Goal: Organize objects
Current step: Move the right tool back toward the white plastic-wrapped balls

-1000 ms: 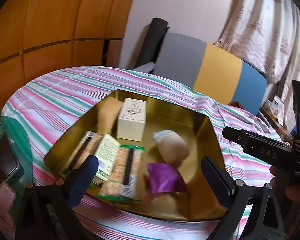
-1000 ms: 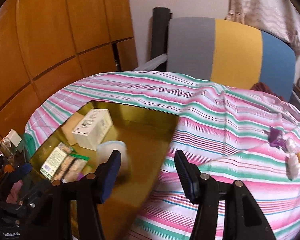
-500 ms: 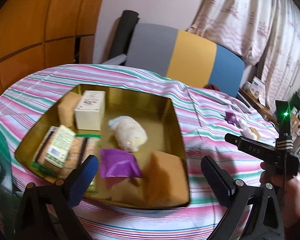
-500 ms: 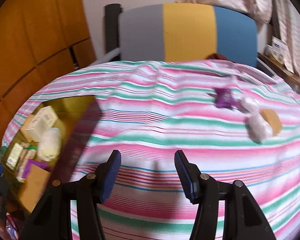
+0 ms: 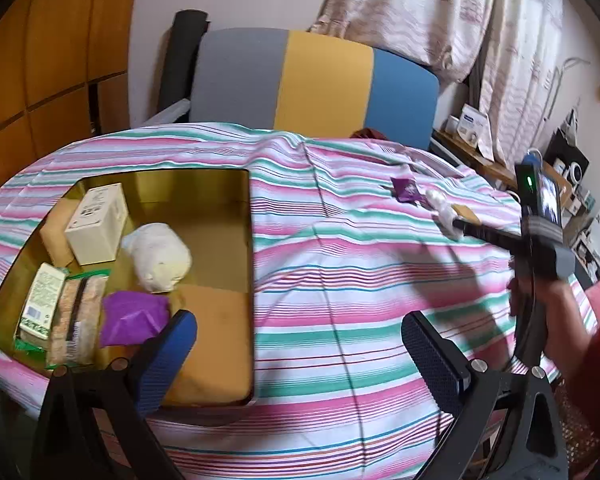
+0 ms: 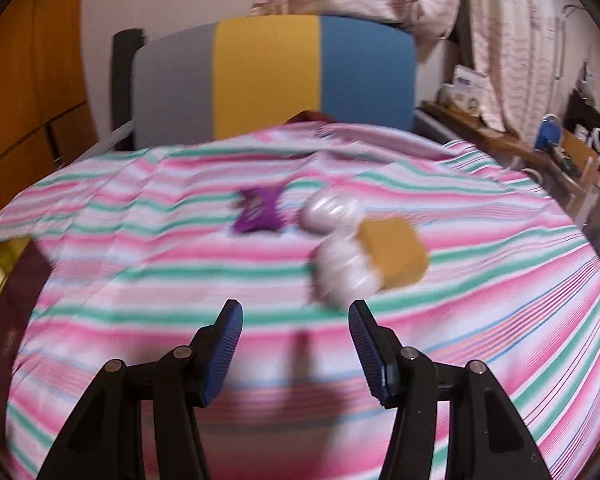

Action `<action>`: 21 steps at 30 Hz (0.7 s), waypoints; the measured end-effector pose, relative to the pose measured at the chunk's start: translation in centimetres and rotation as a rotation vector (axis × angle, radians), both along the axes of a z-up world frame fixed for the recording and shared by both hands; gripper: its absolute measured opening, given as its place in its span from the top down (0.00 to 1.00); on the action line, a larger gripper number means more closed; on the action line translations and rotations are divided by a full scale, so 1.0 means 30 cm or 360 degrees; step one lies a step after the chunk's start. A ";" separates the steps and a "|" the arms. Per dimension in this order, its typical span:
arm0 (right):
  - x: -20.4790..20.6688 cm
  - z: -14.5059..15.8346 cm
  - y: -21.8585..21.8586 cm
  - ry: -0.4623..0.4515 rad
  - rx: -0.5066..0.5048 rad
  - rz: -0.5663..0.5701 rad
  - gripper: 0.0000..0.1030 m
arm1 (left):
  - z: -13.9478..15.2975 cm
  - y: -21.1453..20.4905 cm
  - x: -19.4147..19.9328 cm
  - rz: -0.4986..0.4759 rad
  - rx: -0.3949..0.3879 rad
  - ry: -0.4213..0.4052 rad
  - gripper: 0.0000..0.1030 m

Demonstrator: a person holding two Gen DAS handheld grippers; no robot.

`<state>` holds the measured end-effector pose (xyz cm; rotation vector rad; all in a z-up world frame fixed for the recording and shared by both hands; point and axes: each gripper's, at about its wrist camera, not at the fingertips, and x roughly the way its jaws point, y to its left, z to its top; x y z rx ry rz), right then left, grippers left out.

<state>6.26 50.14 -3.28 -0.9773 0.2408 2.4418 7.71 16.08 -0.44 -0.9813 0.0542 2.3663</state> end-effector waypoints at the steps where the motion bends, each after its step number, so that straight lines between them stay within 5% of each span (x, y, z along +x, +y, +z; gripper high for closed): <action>1: -0.007 0.009 0.026 0.0009 0.0007 -0.0014 0.46 | 0.000 0.016 0.003 -0.0012 -0.0005 -0.0003 0.00; 14: -0.143 -0.074 0.167 -0.0177 0.0040 -0.0012 0.46 | -0.013 0.106 0.015 -0.0093 -0.0062 -0.0062 0.00; 21: -0.146 -0.099 0.161 -0.0160 0.0047 0.0021 0.63 | -0.023 0.134 0.026 -0.0114 -0.0084 -0.0080 0.00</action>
